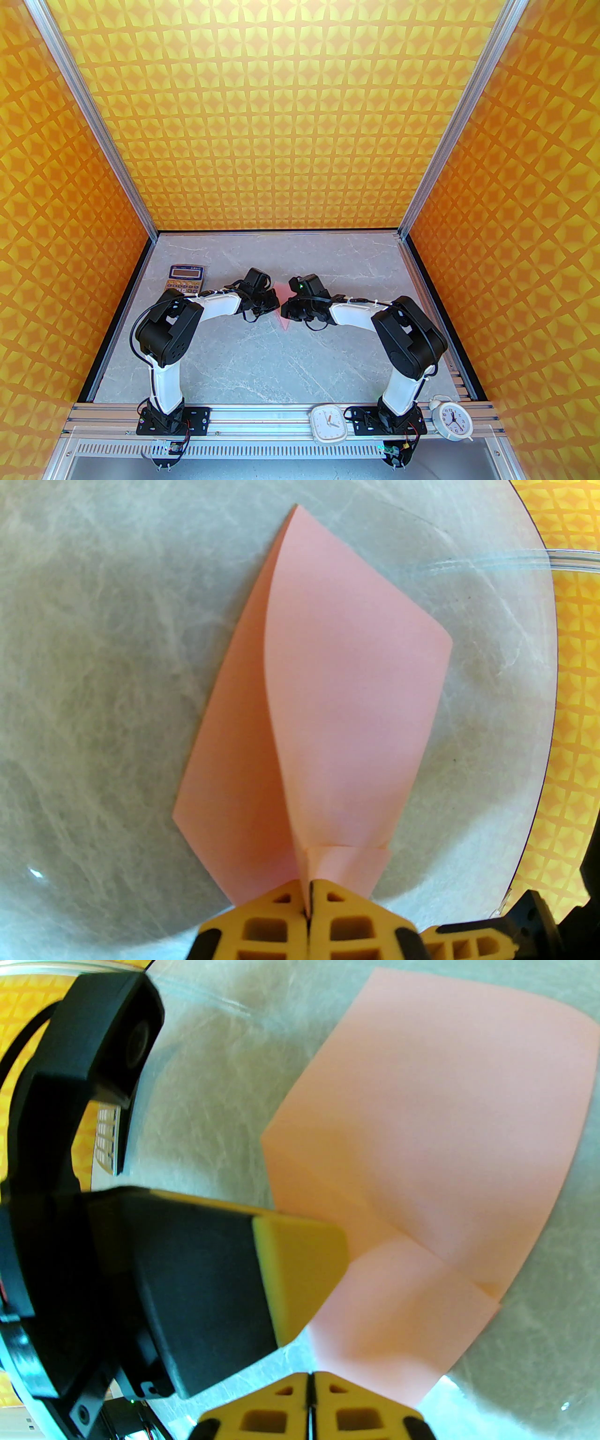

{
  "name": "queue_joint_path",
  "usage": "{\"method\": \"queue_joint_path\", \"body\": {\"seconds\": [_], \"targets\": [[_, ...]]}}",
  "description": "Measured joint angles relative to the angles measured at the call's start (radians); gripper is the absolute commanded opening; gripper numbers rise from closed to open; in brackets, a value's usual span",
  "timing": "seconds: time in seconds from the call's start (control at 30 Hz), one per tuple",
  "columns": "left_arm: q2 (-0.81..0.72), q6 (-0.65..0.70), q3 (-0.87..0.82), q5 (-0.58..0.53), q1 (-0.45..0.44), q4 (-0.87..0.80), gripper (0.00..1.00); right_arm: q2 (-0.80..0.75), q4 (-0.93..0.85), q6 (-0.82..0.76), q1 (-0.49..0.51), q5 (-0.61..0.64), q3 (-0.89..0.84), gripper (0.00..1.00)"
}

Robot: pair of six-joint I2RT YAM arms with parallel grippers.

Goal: Fold a paper plane with a square sheet of paper (fold left side to right side)

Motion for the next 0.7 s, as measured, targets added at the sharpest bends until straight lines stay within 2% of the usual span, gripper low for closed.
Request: {"method": "queue_joint_path", "body": {"seconds": [0.3,0.7], "targets": [[0.001,0.000,0.012,0.000,-0.004,-0.017,0.00,0.065,-0.028,-0.012,0.000,0.001,0.000,0.07],[0.011,0.000,0.019,-0.008,-0.006,-0.037,0.00,0.066,-0.090,-0.055,0.023,0.028,0.032,0.07]]}}
